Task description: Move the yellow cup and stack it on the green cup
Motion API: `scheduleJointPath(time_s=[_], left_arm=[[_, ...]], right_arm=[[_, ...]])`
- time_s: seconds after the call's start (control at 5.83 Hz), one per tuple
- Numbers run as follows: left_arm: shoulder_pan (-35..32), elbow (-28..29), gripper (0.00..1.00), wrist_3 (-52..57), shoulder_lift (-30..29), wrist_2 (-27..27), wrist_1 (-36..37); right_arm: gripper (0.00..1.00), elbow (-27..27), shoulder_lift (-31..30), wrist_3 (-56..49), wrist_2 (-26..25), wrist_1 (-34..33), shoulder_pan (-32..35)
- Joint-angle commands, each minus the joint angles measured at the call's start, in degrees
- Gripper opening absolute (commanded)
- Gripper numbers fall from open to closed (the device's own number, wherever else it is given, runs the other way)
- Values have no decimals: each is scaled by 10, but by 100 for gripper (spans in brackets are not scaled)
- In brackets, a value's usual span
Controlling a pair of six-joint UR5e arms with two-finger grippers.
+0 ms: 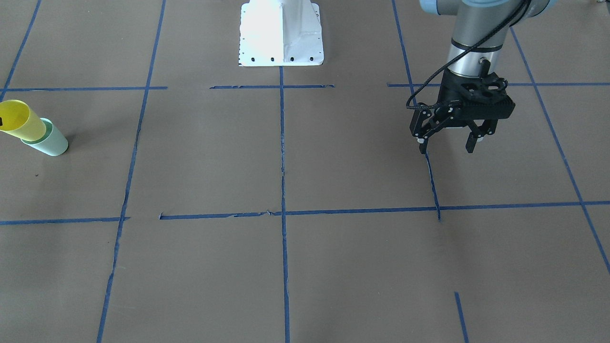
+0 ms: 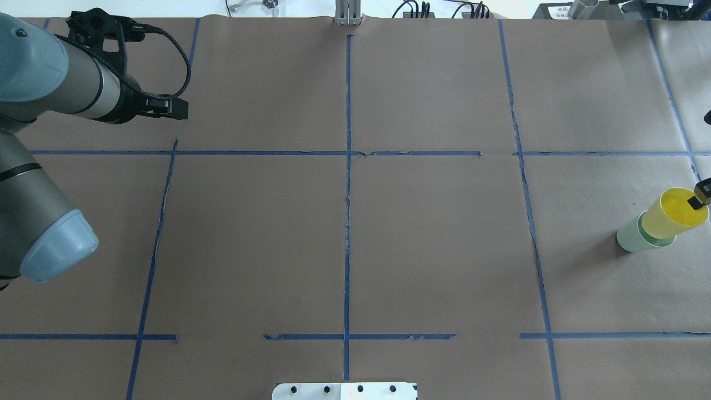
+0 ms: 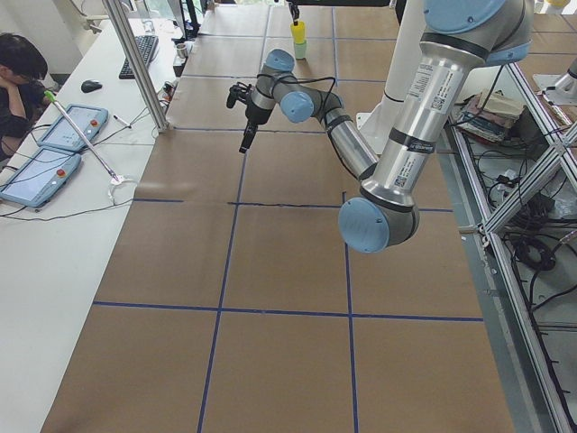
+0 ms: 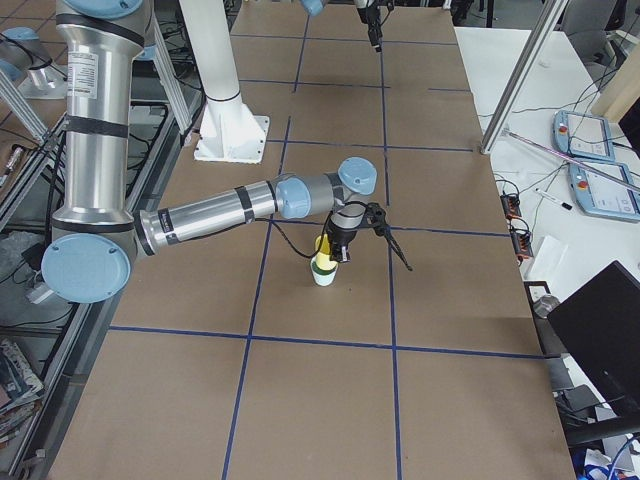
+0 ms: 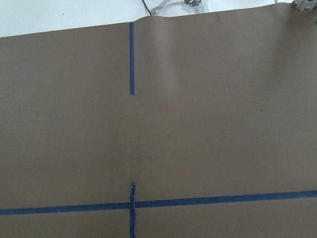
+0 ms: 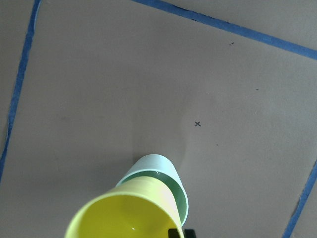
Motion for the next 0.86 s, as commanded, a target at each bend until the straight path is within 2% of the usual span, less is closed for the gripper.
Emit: scheduleJointPath(time_s=[0.0,0.17,0.34,0.51,0.69], left_arm=[[1,0,100,0,0,0,0],[1,0,100,-1,-1,0,0],[1,0,100,-1,-1,0,0],[2,0,100,-1,-1,0,0],[2,0,100,1,-1,-1,0]], right_arm=[[2,-1,-4,-2,-7,-1,-4],[2,-5,-4,-3,-7,-1,-5],[46,-6,0,-1,-6,-5,-6],[99,-6,-3,-1,-6,0,-8],[100,-7,-5,-2,-6,0,-7]])
